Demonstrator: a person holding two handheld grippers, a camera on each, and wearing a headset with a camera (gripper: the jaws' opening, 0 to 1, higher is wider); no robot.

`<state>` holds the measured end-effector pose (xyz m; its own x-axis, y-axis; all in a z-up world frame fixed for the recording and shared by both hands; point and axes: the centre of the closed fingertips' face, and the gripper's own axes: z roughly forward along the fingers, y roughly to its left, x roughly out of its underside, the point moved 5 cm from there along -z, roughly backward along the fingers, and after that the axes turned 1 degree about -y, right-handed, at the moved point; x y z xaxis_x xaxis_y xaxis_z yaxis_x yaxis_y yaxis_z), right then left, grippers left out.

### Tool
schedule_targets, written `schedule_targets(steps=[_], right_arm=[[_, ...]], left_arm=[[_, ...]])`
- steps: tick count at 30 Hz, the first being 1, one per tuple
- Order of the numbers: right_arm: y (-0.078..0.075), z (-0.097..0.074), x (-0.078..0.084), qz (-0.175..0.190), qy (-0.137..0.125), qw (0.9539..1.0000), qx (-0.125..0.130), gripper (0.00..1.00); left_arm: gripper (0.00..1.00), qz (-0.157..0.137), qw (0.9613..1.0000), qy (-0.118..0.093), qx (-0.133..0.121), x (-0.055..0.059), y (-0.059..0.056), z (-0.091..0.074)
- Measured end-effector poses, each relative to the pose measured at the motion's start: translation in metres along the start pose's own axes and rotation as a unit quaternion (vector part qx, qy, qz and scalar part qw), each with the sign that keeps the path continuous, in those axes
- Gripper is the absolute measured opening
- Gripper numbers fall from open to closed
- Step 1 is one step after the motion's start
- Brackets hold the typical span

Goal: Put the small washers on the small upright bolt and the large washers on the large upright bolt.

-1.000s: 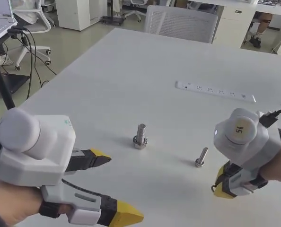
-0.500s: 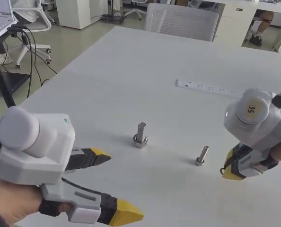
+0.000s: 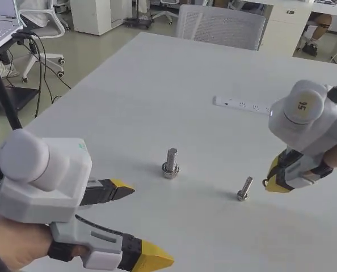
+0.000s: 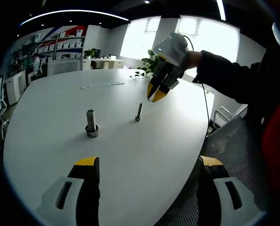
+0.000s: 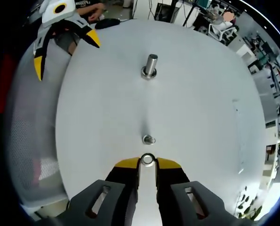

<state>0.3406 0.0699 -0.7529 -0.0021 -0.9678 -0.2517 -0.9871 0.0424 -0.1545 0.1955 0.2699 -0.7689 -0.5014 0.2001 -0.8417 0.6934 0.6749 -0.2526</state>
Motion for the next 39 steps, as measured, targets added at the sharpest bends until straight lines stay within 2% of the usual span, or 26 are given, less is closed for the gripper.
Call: schedule_targets(steps=[14,39], right_arm=[[-0.007,0.004,-0.018,-0.035,0.004,0.9994,-0.005,0.13],[-0.008,0.021,-0.020,-0.044,0.016,0.9984,-0.031,0.14]], left_arm=[[0.85,-0.005,1.0000,0.000,-0.004,0.001,0.002,-0.001],[0.85,-0.009,0.9999,0.003,-0.008,0.004,0.003,-0.002]])
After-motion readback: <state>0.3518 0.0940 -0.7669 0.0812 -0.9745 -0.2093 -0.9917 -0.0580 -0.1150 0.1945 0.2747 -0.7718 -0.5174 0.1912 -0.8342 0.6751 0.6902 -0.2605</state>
